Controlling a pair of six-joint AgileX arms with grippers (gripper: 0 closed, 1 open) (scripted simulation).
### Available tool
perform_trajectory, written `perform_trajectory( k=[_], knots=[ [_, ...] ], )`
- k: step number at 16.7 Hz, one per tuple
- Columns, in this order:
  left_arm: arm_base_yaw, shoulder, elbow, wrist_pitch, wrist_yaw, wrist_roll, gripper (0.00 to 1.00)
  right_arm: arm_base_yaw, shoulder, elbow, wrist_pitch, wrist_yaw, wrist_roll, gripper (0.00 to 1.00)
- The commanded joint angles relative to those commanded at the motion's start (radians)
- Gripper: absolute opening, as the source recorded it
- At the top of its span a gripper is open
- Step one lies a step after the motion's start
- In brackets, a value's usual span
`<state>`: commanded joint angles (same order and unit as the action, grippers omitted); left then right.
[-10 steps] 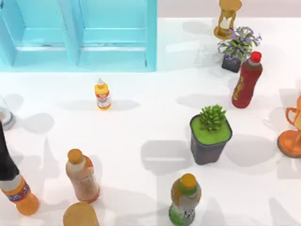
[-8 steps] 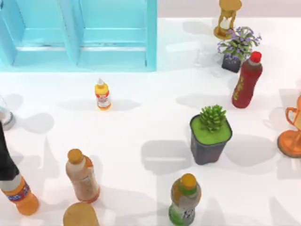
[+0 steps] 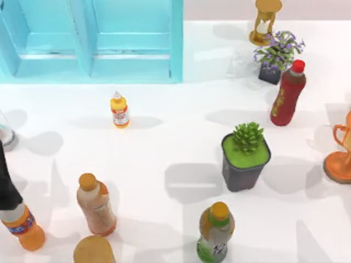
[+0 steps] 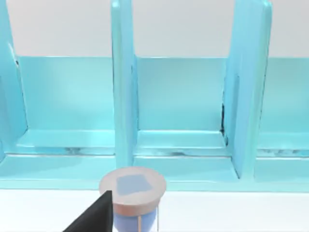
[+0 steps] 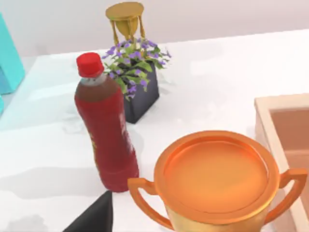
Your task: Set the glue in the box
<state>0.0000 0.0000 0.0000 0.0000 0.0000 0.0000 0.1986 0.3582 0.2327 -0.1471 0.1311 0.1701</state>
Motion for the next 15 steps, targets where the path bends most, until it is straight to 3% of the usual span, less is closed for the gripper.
perform_trajectory(
  k=[15],
  knots=[
    [0.0, 0.0, 0.0, 0.0, 0.0, 0.0, 1.0, 0.666, 1.425, 1.234, -0.311, 0.411, 0.527, 1.0]
  ],
)
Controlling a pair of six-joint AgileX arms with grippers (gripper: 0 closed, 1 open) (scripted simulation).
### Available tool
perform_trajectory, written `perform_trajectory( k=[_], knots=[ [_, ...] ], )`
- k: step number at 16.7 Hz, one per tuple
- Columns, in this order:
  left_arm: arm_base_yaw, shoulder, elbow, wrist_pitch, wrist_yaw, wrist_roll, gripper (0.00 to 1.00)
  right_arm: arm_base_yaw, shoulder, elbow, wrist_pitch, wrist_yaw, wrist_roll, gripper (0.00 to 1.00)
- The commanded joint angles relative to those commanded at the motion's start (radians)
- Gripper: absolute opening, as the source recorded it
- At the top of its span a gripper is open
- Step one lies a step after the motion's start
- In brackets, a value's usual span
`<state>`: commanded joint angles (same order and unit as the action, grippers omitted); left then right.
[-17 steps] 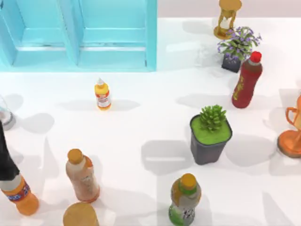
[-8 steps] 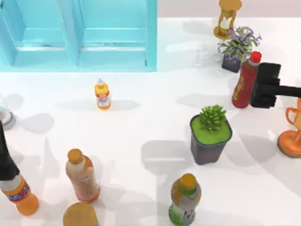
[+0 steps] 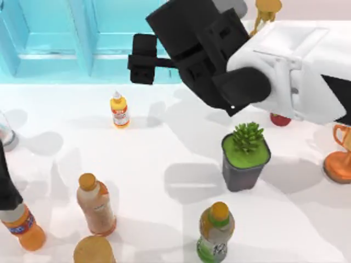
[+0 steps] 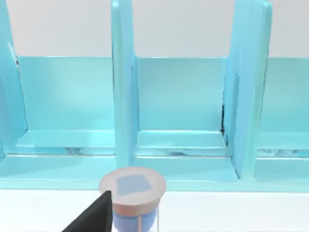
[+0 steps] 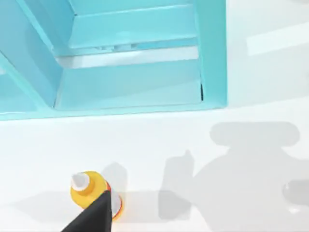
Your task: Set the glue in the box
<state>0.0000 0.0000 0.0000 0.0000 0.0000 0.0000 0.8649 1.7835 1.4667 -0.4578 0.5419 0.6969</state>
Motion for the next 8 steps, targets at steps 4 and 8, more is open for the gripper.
perform_trajectory(
  k=[4, 8],
  knots=[
    [0.0, 0.0, 0.0, 0.0, 0.0, 0.0, 1.0, 0.094, 0.313, 0.278, -0.068, 0.09, 0.083, 1.0],
    [0.0, 0.0, 0.0, 0.0, 0.0, 0.0, 1.0, 0.144, 0.552, 0.475, -0.128, 0.16, 0.132, 1.0]
  ],
)
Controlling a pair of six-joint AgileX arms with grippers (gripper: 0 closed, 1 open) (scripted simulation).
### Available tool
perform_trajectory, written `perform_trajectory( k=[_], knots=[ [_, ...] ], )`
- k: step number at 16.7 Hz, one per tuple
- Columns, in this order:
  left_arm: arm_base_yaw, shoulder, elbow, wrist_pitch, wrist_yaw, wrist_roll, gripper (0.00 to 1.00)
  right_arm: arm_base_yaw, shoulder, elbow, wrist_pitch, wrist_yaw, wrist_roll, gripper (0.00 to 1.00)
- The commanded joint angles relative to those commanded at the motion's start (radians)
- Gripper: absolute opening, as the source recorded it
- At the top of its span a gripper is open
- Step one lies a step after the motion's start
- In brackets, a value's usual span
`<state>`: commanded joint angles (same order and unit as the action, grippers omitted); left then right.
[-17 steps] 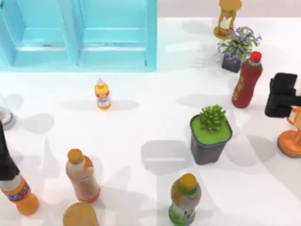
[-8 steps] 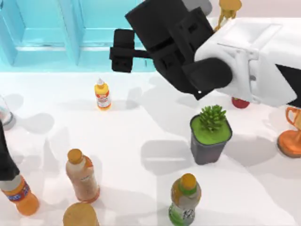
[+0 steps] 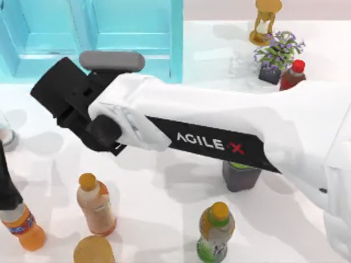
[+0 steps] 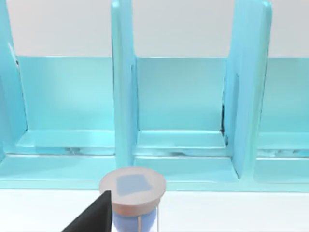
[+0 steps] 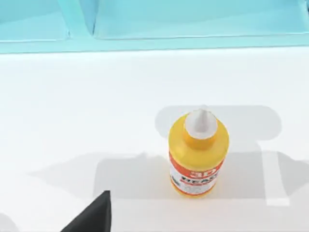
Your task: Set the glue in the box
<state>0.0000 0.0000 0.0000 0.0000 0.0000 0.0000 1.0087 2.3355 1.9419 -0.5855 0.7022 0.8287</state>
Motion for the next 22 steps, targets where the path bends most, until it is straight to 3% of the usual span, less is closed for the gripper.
perform_trajectory(
  k=[4, 11, 22],
  knots=[
    [0.0, 0.0, 0.0, 0.0, 0.0, 0.0, 1.0, 0.02, 0.129, 0.097, -0.036, 0.038, 0.018, 1.0],
    [0.0, 0.0, 0.0, 0.0, 0.0, 0.0, 1.0, 0.014, 0.14, 0.103, -0.037, 0.038, 0.015, 1.0],
    [0.0, 0.0, 0.0, 0.0, 0.0, 0.0, 1.0, -0.096, 0.412, 0.366, 0.061, -0.018, -0.11, 1.0]
  ],
)
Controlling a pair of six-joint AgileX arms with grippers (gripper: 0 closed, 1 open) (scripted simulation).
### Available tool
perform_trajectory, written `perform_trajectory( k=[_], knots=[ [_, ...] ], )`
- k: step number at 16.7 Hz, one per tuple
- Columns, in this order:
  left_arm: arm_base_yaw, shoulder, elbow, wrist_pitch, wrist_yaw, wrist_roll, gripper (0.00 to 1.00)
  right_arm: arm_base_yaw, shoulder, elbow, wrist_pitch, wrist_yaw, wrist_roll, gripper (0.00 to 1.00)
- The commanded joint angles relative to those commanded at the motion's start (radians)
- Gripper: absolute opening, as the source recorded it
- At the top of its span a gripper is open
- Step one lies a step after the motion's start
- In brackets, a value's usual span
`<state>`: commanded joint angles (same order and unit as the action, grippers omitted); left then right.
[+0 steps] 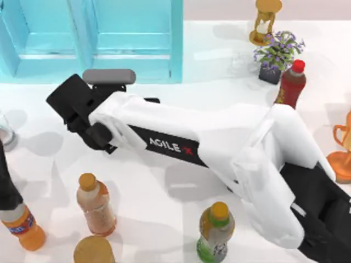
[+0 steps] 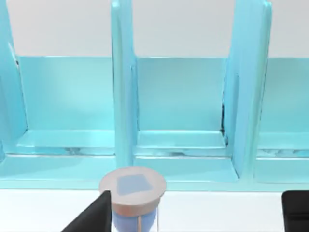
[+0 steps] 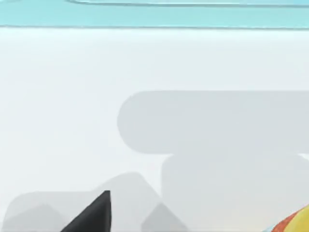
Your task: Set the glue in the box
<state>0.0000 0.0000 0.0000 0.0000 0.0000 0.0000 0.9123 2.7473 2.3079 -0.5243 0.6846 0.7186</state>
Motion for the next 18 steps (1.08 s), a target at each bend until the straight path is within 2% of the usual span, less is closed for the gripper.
perform_trajectory(
  k=[5, 18],
  knots=[
    [0.0, 0.0, 0.0, 0.0, 0.0, 0.0, 1.0, -0.004, 0.006, 0.0, 0.004, -0.002, -0.006, 1.0],
    [0.0, 0.0, 0.0, 0.0, 0.0, 0.0, 1.0, -0.004, 0.006, 0.0, 0.004, -0.002, -0.006, 0.02]
  ],
)
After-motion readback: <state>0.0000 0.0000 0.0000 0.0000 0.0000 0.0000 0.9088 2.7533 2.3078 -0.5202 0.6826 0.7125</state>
